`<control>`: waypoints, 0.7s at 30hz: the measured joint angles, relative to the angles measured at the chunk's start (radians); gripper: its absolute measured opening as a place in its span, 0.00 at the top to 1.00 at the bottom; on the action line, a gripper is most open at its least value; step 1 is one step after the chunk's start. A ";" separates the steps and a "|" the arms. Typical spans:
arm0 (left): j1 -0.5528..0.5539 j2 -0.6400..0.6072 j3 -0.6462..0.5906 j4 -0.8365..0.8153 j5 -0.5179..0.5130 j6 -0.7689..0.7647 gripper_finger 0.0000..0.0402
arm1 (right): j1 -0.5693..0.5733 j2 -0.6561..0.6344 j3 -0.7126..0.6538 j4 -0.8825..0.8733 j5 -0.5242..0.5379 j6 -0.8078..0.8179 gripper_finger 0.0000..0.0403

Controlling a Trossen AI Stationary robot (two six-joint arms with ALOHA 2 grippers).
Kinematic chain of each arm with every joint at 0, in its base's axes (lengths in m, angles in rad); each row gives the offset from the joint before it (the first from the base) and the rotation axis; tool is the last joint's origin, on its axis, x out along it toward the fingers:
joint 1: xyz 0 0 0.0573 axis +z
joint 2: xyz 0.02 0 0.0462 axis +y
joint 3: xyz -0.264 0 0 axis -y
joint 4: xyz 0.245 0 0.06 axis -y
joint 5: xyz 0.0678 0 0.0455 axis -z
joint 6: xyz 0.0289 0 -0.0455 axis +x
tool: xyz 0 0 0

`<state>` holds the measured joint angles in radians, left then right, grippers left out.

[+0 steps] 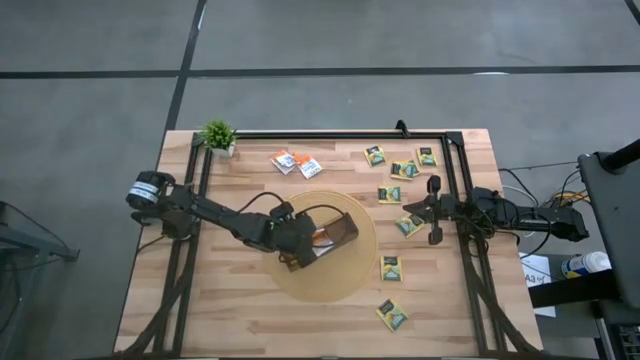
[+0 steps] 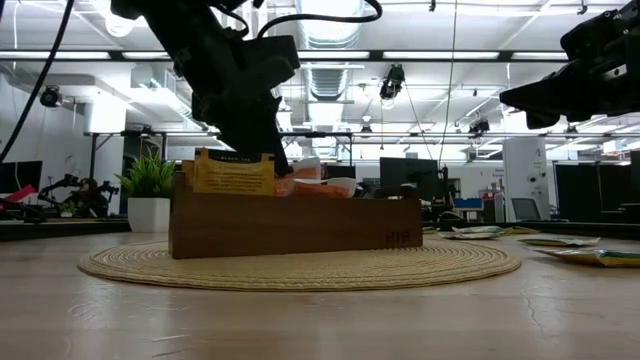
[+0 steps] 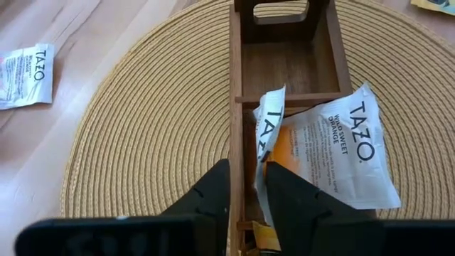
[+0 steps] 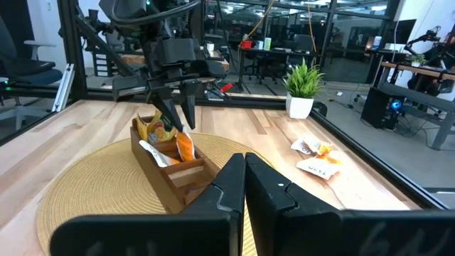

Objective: Pick & Place Tea
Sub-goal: Put the orange tea sachet into the mid section of the wooden organizer

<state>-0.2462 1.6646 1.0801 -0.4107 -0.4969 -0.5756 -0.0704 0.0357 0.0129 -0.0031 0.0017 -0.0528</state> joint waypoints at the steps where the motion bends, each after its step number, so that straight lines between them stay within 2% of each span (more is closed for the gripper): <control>1: 0.000 0.000 0.000 0.000 0.000 0.000 0.78 | 0.000 0.000 0.000 0.000 0.000 0.000 0.98; 16: 0.002 0.000 0.004 0.008 0.004 -0.022 0.78 | 0.000 0.000 0.000 0.000 0.000 0.000 0.98; 21: 0.003 -0.001 0.056 -0.001 0.079 0.064 0.78 | 0.000 0.000 0.000 0.000 0.000 0.000 0.98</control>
<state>-0.2428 1.6636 1.1365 -0.4112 -0.4174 -0.5114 -0.0704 0.0356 0.0128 -0.0029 0.0017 -0.0528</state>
